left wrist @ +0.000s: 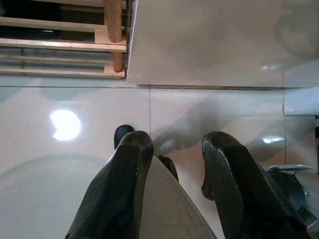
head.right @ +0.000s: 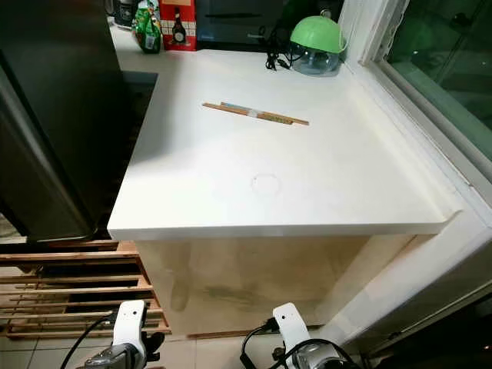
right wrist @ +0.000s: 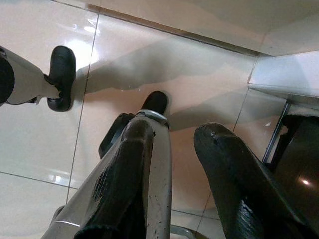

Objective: Clothes washing

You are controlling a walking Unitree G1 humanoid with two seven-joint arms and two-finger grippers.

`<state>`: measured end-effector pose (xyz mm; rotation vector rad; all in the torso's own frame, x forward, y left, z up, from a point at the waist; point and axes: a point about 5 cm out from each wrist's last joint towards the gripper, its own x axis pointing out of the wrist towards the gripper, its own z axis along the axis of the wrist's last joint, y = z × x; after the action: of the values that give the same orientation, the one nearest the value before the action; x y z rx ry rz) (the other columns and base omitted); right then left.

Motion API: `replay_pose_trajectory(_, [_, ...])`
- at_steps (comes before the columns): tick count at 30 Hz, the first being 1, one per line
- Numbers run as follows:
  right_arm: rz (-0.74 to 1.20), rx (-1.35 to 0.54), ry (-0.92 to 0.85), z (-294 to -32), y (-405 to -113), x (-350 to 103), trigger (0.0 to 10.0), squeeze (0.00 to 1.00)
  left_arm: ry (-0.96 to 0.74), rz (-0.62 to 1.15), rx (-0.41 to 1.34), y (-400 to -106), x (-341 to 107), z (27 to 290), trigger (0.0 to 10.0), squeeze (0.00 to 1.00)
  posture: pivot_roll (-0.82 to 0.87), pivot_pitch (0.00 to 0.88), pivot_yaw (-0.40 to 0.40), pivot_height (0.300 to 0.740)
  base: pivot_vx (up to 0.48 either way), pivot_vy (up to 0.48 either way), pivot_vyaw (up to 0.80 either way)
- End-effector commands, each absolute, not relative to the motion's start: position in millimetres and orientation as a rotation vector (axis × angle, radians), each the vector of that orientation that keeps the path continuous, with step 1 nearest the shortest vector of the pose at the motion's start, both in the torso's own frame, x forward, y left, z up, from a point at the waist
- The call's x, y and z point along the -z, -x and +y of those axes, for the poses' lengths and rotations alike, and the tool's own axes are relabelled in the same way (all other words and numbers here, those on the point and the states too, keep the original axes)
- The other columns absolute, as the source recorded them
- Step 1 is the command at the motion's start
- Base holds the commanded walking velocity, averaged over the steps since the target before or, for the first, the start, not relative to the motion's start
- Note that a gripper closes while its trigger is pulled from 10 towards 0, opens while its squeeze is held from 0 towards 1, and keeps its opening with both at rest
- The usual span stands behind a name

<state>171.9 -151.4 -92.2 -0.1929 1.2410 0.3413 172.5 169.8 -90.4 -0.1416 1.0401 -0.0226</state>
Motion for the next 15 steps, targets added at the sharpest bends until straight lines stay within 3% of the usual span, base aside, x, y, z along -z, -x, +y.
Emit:
replay_pose_trajectory(1, [1.238, -0.34, 0.195, -153.7, -174.7, 90.8, 10.0, 0.0, 0.139, 1.043, 0.029, -173.7, 90.2, 167.6, 10.0, 0.0, 0.05, 0.0, -0.049, 0.74, 0.0, 0.0, 0.0])
replay_pose_trajectory(15, [1.238, -0.34, 0.195, -153.7, -174.7, 90.8, 10.0, 0.0, 0.139, 1.043, 0.029, -173.7, 90.2, 167.6, 10.0, 0.0, 0.05, 0.0, -0.049, 0.74, 0.0, 0.0, 0.0])
